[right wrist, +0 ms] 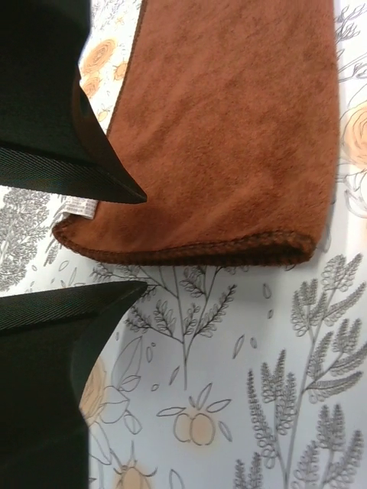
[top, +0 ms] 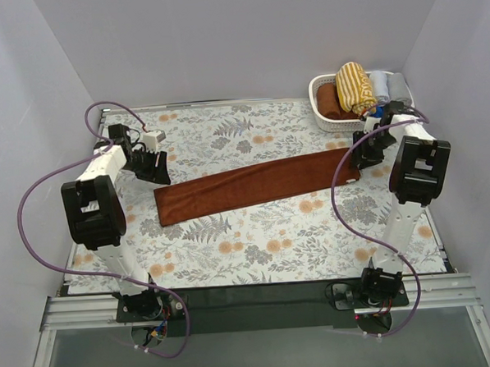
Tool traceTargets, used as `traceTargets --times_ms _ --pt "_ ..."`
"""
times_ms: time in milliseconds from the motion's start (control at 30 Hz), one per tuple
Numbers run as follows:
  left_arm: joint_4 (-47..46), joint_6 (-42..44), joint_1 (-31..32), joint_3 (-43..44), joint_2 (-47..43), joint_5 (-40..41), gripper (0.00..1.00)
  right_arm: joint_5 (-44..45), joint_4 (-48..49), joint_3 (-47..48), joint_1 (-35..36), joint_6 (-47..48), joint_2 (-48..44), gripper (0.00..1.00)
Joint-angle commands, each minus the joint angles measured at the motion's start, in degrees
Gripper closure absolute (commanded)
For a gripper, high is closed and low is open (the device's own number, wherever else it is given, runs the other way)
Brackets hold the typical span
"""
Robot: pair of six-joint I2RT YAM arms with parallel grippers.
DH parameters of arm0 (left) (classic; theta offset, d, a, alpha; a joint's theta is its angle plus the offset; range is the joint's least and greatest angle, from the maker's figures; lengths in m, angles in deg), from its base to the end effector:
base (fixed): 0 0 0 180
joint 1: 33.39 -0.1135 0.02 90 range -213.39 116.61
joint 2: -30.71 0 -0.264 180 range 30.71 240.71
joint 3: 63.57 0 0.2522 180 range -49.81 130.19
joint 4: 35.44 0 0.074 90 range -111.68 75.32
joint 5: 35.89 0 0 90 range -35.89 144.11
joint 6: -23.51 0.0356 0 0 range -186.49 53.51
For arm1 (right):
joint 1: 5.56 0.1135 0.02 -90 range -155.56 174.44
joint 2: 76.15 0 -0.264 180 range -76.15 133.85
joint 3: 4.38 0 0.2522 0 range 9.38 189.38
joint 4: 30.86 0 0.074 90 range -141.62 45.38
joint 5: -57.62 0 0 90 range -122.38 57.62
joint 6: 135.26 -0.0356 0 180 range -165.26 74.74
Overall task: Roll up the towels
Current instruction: Fold the towel
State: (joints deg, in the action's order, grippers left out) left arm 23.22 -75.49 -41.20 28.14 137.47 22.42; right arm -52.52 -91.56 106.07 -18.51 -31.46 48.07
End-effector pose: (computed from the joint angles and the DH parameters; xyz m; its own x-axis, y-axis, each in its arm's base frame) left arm 0.3681 0.0316 0.2007 -0.9440 -0.2638 -0.1982 -0.1188 0.8320 -0.5419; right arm 0.4337 -0.0871 0.1683 -0.9406 -0.0135 -0.3391 -0.1069 0.9601 0.2583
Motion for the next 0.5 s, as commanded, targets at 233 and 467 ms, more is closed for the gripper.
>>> traceTargets --times_ms 233,467 --pt "-0.17 0.12 -0.27 1.41 -0.77 -1.19 0.52 -4.29 -0.08 -2.46 2.49 0.08 1.72 0.71" --pt "0.27 0.38 -0.27 2.02 -0.85 -1.01 0.52 0.54 -0.26 -1.24 1.79 0.35 0.14 0.99"
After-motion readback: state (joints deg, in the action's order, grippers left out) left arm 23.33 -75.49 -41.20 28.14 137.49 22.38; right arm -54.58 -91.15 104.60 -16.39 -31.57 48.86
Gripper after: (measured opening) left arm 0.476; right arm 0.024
